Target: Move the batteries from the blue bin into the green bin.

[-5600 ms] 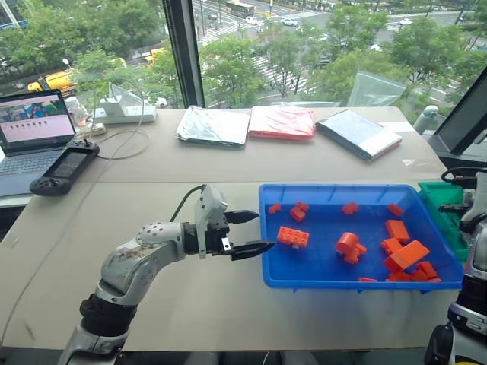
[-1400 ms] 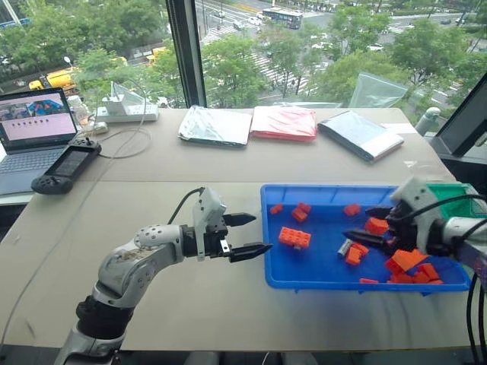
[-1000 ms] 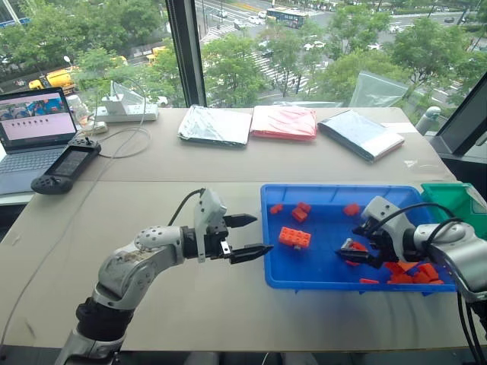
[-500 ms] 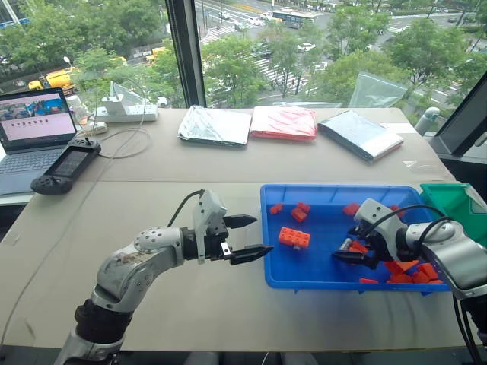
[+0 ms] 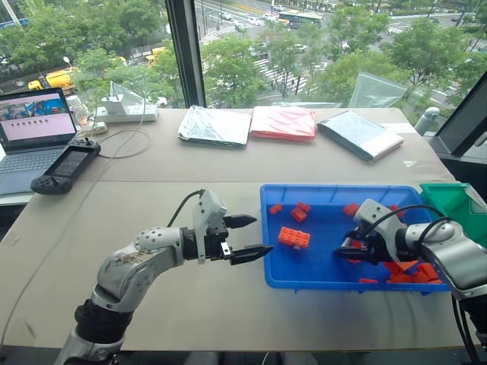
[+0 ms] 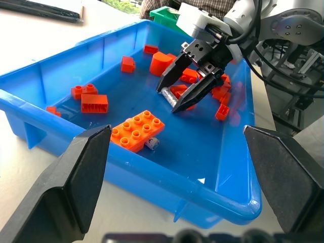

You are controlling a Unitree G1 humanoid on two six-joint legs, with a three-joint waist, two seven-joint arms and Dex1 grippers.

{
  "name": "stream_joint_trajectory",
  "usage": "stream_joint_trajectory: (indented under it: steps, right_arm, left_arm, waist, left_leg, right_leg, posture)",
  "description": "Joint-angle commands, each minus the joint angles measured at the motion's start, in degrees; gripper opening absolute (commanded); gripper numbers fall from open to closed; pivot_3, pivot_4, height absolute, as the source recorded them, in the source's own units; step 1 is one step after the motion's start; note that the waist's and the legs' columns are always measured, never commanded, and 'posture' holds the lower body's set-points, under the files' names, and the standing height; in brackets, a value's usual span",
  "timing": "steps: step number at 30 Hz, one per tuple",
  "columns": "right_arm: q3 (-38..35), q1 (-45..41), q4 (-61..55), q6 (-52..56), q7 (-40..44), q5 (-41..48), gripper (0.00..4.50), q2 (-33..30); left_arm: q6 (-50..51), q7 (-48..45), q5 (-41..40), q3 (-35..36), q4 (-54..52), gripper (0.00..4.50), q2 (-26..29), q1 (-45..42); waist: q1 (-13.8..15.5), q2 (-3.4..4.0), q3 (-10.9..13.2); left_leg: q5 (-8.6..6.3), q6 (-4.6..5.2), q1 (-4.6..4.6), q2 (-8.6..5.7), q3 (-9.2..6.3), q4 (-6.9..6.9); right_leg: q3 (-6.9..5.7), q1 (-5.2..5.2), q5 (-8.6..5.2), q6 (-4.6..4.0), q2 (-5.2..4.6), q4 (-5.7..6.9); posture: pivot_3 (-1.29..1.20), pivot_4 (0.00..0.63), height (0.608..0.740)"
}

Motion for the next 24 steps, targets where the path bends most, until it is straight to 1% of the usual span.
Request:
stream_joint_trajectory:
  steps: [1,4,6,9,10,12,16,22,24]
  right_arm:
    - [-10.01,-4.17,-1.12,2.11,-6.25,1.5,2.48,1.12]
    - [-15.23,-5.64,1.45,1.79,-12.83,-1.03,2.48,1.25]
    - [-21.76,-6.07,2.23,1.08,-18.56,-2.14,2.48,2.09]
    - [-28.14,-8.61,4.42,3.33,-28.34,-4.13,2.48,4.47]
    - [-30.53,-9.74,6.52,3.36,-32.93,-5.59,2.48,5.37]
    - [-33.51,-10.71,10.65,2.87,-39.08,-7.77,2.48,6.15]
    - [-34.63,-11.84,17.21,1.75,-44.51,-9.12,2.48,7.79]
    - [-34.4,-13.48,22.82,0.14,-48.15,-9.92,2.48,8.61]
    - [-34.25,-13.56,23.48,-0.18,-48.49,-9.83,3.49,8.46]
  left_arm:
    - [-0.25,0.01,-0.8,1.13,-1.62,4.5,-0.06,-0.45]
    - [-0.34,0.01,-0.69,1.07,-1.63,4.5,-0.07,-0.23]
    - [-0.5,0.15,-0.42,0.79,-1.41,4.5,-0.33,-0.28]
    - [-0.55,0.2,-0.41,0.64,-1.27,4.5,-0.57,-0.44]
    - [-0.53,0.22,-0.44,0.61,-1.32,4.5,-0.62,-0.44]
    - [-0.5,0.21,-0.44,0.57,-1.43,4.5,-0.71,-0.39]
    - [-0.71,0.17,0.11,0.38,-1.25,4.5,-0.75,-0.46]
    - [-0.72,0.34,0.09,0.53,-1.36,4.5,-0.8,-0.37]
    - [-0.76,0.48,0.08,0.59,-1.48,4.5,-0.83,-0.22]
  waist:
    - [0.0,0.01,0.0]
    - [0.04,0.01,0.0]
    - [0.51,0.0,0.0]
    - [0.72,0.01,0.0]
    - [0.69,0.01,0.0]
    - [0.61,0.02,-0.01]
    - [0.51,0.02,-0.01]
    - [-0.33,0.16,-0.05]
    - [-0.34,0.16,-0.05]
  left_leg:
    - [0.01,-0.01,-0.04,-0.01,0.01,0.0]
    - [0.01,-0.02,-0.05,-0.03,0.02,-0.01]
    - [0.01,-0.02,-0.06,-0.03,0.0,-0.02]
    - [0.01,-0.02,-0.12,-0.05,0.03,0.0]
    - [0.01,-0.02,-0.13,-0.05,0.05,-0.01]
    - [0.02,-0.03,-0.1,-0.04,0.05,-0.02]
    - [0.03,-0.04,-0.1,-0.05,0.12,-0.02]
    - [0.03,-0.03,-0.05,-0.03,0.24,-0.06]
    - [0.03,-0.03,-0.03,-0.03,0.24,-0.06]
  right_leg:
    - [0.03,-0.05,0.0,0.0,-0.01,0.02]
    - [0.06,-0.11,0.0,0.0,-0.01,0.08]
    - [0.02,-0.1,0.0,0.0,-0.01,0.08]
    - [0.02,-0.12,0.0,0.0,-0.04,0.04]
    - [0.05,-0.13,0.01,0.0,-0.05,0.04]
    - [0.05,-0.14,0.01,-0.01,-0.02,0.07]
    - [0.07,-0.13,0.01,-0.01,-0.04,0.08]
    - [0.19,-0.15,0.01,-0.01,-0.02,0.2]
    - [0.21,-0.15,0.01,-0.01,-0.01,0.33]
  posture:
    - [0.0,0.15,0.74]
    - [0.0,0.15,0.74]
    - [0.0,0.15,0.74]
    - [0.0,0.15,0.74]
    - [0.0,0.15,0.74]
    - [0.0,0.15,0.74]
    - [0.0,0.15,0.74]
    - [0.0,0.15,0.74]
    - [0.0,0.15,0.74]
